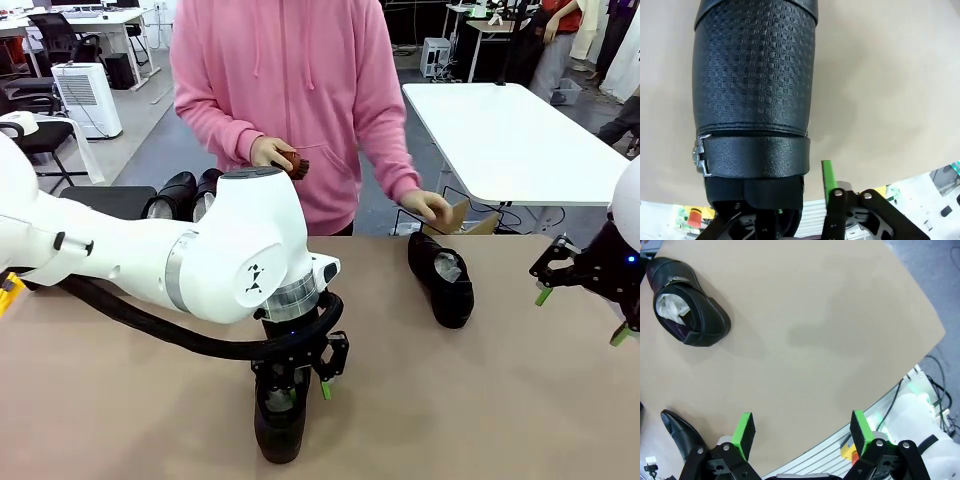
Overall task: Organize the shoes by placing them on the stand.
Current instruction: Place the Shoe from the middle of the table onto the Shoes Stand.
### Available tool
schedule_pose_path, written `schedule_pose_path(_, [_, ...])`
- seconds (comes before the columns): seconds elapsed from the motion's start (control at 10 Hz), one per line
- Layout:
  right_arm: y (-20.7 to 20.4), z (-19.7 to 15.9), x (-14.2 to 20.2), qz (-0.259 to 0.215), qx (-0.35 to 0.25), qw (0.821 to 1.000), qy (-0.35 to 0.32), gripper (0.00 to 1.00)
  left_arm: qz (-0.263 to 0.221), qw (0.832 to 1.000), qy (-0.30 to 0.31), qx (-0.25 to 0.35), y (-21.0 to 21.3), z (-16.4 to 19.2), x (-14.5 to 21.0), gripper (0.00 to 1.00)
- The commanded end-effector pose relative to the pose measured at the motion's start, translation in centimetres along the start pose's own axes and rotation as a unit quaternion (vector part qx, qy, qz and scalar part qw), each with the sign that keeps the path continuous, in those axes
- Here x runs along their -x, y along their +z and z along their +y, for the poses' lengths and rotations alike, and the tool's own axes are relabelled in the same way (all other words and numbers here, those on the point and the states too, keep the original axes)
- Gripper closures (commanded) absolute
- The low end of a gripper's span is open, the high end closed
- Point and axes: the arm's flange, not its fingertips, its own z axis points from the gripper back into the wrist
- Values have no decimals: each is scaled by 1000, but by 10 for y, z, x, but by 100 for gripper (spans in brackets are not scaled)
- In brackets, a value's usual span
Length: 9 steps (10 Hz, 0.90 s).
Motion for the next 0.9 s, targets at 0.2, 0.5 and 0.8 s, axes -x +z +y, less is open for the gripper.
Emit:
schedule_pose_path(0.2, [-1, 1, -1, 0, -10, 1000, 0, 0, -5, 1000, -3, -20, 5, 2, -1, 100])
schedule_pose_path(0.5, [-1, 1, -1, 0, -10, 1000, 0, 0, 0, 1000, -2, -19, 5, 2, -3, 100])
schedule_pose_path(0.8, [-1, 1, -1, 0, -10, 1000, 0, 0, 45, 999, 2, 13, 40, 3, 14, 100])
